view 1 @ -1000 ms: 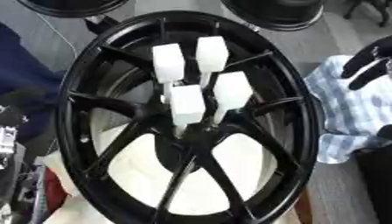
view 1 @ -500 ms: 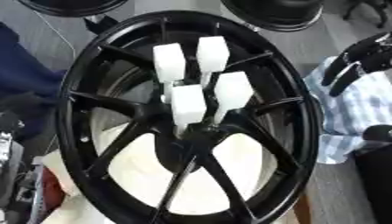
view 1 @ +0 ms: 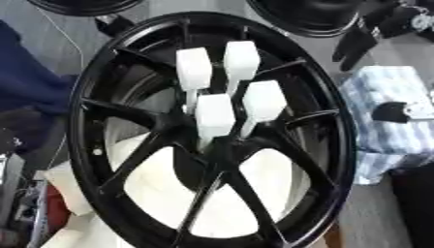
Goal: Pull the pin out of the wheel hub.
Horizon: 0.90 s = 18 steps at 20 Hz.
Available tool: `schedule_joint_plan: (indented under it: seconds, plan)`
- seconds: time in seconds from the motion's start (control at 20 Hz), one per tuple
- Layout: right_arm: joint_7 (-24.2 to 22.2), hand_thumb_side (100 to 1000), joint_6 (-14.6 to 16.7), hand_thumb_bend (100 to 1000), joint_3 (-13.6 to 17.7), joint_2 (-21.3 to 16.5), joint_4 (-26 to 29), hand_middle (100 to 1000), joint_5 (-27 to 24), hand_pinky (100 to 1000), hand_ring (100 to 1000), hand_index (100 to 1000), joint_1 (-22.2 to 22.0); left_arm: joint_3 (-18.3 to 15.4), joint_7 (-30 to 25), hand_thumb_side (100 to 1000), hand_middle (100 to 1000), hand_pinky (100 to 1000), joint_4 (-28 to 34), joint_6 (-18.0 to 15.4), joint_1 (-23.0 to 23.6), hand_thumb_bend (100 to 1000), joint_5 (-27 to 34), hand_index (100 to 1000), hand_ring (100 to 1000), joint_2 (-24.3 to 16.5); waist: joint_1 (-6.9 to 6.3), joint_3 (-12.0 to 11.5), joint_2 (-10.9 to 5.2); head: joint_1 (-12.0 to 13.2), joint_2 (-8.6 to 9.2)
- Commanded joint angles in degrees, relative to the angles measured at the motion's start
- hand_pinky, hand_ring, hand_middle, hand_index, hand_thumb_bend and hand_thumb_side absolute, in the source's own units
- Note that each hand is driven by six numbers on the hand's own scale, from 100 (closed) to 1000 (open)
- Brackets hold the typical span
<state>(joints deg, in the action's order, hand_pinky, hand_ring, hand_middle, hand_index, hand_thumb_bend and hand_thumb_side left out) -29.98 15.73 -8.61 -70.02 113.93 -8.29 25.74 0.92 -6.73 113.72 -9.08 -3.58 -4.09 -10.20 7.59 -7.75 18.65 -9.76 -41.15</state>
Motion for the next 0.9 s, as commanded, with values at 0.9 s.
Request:
schedule_joint_plan:
  seconds: [0.9]
  plan:
    - [-5.7,362,-15.3,509,-3.7,4.9,0.7,776,-0.5,758,741,839,4.7,0.7,-1.2,766,712,819,0.9,1.0,-2.3,100,1.2,806,922,-2.3,2.25,-2.8,-0.68,-1.5,-1.09]
